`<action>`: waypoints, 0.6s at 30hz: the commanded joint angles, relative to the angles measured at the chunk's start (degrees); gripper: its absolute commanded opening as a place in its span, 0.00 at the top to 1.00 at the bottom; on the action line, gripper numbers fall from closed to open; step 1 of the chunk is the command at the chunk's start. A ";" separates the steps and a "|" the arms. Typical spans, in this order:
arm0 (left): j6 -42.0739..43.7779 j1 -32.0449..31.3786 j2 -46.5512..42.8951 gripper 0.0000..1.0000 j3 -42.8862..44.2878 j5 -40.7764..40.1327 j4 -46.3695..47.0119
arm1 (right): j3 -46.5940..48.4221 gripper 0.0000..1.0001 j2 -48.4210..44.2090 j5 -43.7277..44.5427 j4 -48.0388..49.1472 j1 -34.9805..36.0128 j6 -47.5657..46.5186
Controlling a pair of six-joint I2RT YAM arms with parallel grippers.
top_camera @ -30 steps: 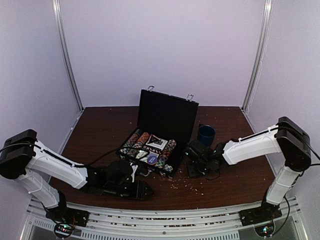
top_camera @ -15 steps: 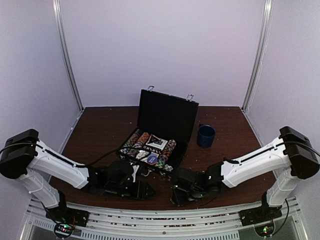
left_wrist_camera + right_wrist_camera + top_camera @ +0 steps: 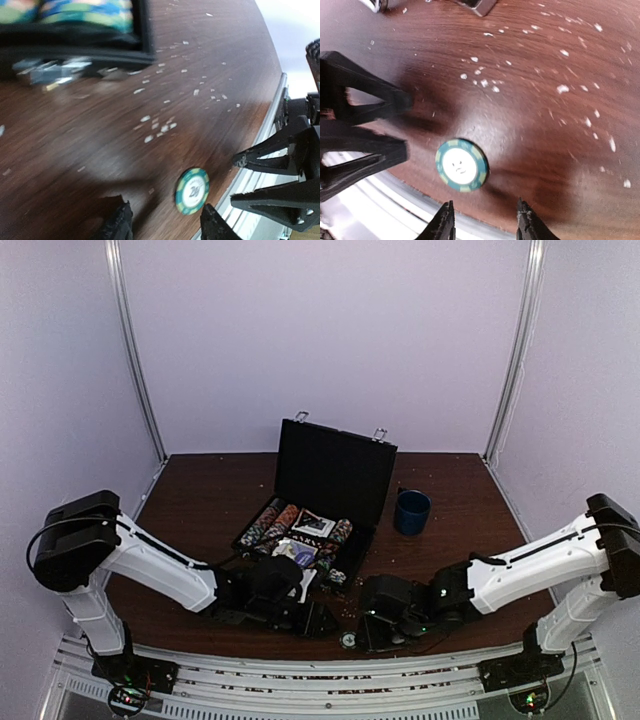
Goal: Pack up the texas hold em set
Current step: Move the poker chip to the corner of the board, then pick up the poker chip from the corner of the board.
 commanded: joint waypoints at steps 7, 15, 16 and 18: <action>4.94 -1.84 6.68 0.58 5.92 3.63 3.25 | -17.24 0.61 -12.26 -6.43 19.82 -0.01 17.60; 6.44 -2.24 9.86 0.62 8.00 4.32 2.99 | -21.23 0.61 -11.27 -9.66 26.81 1.19 22.70; 6.46 -2.34 10.04 0.62 8.01 4.48 3.06 | -21.74 0.61 -10.97 -10.33 27.93 1.28 23.11; 6.60 -2.69 10.37 0.62 7.93 4.86 3.19 | -22.52 0.60 -10.32 -11.06 29.44 1.72 24.00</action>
